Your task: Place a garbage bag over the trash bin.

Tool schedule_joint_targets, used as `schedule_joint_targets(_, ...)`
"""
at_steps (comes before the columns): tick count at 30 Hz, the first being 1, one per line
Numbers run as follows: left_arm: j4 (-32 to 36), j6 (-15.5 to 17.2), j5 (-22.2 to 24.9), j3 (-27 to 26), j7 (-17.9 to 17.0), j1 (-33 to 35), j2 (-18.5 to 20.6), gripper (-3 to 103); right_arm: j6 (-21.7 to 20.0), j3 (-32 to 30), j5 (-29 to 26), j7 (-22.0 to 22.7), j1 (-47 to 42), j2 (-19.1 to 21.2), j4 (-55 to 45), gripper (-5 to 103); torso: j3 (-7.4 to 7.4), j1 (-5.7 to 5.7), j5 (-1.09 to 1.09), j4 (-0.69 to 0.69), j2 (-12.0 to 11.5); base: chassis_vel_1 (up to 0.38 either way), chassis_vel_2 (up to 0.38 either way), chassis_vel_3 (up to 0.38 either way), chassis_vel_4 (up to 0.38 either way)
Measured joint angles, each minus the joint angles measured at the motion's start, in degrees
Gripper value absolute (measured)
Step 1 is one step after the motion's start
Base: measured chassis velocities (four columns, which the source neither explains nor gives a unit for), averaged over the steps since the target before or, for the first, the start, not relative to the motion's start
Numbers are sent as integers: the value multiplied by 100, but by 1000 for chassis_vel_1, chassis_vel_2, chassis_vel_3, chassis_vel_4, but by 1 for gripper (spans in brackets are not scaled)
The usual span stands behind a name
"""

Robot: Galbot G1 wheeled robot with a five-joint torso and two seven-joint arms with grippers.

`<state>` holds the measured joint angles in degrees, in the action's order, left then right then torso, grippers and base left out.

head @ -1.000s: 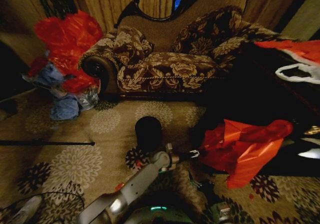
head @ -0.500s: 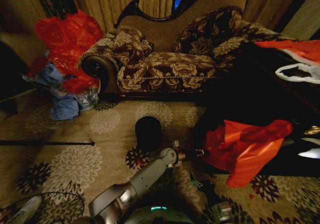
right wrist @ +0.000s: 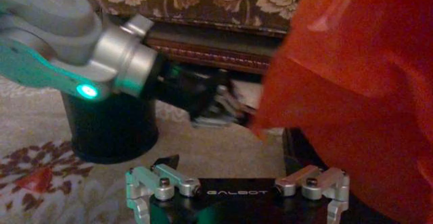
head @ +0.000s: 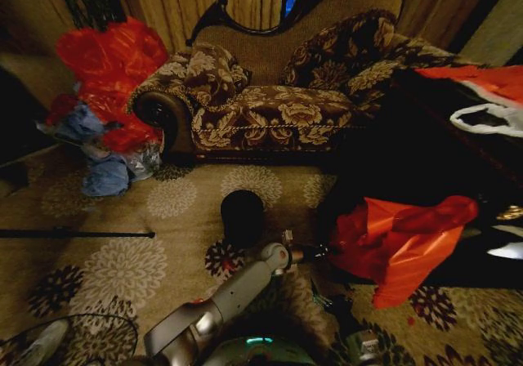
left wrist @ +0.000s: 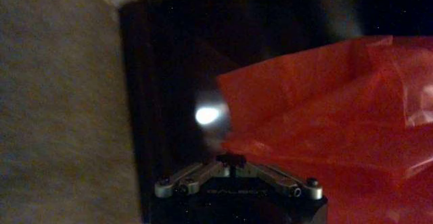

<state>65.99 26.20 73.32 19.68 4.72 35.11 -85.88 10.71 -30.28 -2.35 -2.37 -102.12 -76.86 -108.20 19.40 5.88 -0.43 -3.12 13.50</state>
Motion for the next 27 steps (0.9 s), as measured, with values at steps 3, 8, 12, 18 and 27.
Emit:
schedule_joint_targets(3, 375, 88, 4, -221, -176, 55, 267, 0, 21, -9, 20, -7, 4, -17, 9, 100, 0, 0, -1, -1, 0, 0, 0, 0, 0)
schedule_joint_targets(8, 1561, 297, -88, -893, -581, 420, 1143, 0, 96, -48, 11, -48, -14, -46, -1, 100, 0, 0, -2, 1, 1, 0, 0, 0, 0)
schedule_joint_targets(12, 2384, 357, -82, -1412, -789, 768, 1623, 0, 147, -67, -29, -78, -28, -44, -1, 100, 0, 0, -2, 1, 1, 0, 0, 0, 0)
schedule_joint_targets(18, 3227, 285, -249, -2253, -942, 1295, 2617, 0, 205, -52, -76, -147, -25, -38, 12, 100, -1, 0, -1, 1, 1, 0, 0, 0, 0)
schedule_joint_targets(27, 3948, -22, -352, -2572, -873, 1337, 3535, 0, 240, -32, -231, -132, 4, 67, -243, 100, -1, 0, 0, 2, 1, 0, 0, 0, 0)
